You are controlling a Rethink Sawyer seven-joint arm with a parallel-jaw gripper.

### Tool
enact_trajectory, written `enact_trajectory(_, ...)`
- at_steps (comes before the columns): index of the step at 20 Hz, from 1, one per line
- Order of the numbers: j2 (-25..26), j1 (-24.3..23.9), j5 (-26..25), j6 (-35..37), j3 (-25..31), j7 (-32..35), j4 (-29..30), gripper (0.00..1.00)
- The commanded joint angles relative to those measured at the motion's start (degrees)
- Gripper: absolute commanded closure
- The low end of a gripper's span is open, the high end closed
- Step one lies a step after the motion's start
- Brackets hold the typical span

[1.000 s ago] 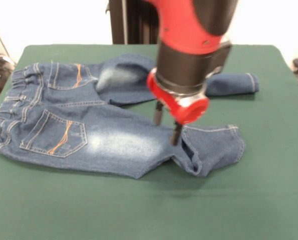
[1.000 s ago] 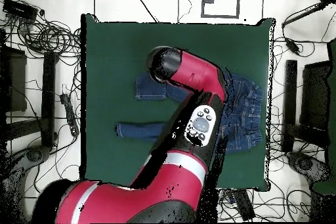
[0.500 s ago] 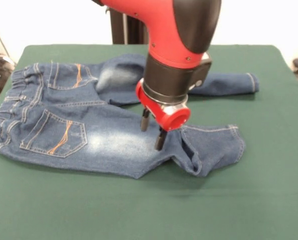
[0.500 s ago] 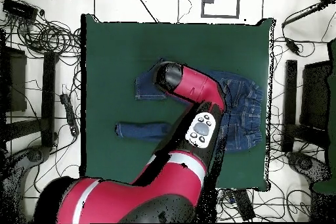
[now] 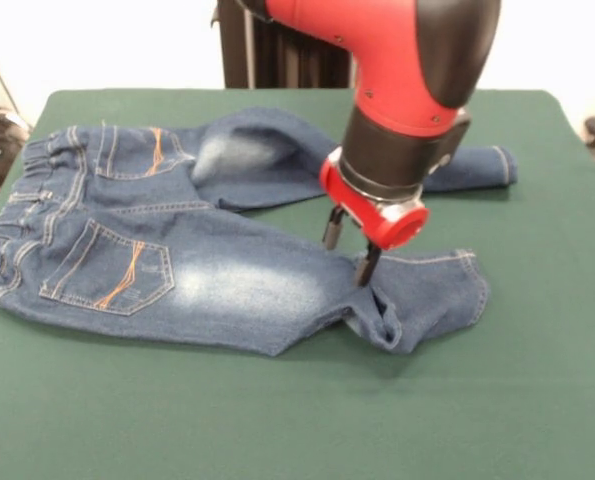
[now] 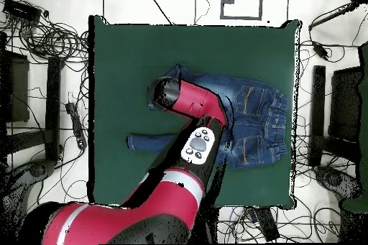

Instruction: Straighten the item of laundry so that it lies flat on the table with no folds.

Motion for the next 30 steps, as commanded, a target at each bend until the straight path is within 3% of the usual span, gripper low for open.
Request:
enact_trajectory(1, -0.6, 2.2, 2.7, 0.8, 5.7, 14.2, 6.4, 0.0)
enact_trajectory(6, -1.8, 2.7, 2.7, 2.3, 4.6, 14.1, 7.1, 0.0)
enact_trajectory(16, 0.6, 0.5, 3.0, -1.4, 6.6, 12.6, 5.9, 0.0)
enact_trajectory(26, 2.9, 2.8, 4.8, -3.9, 7.0, 15.6, 5.2, 0.0)
enact_trajectory(30, 2.1, 4.4, 5.5, -1.5, 5.9, 17.0, 5.2, 0.0)
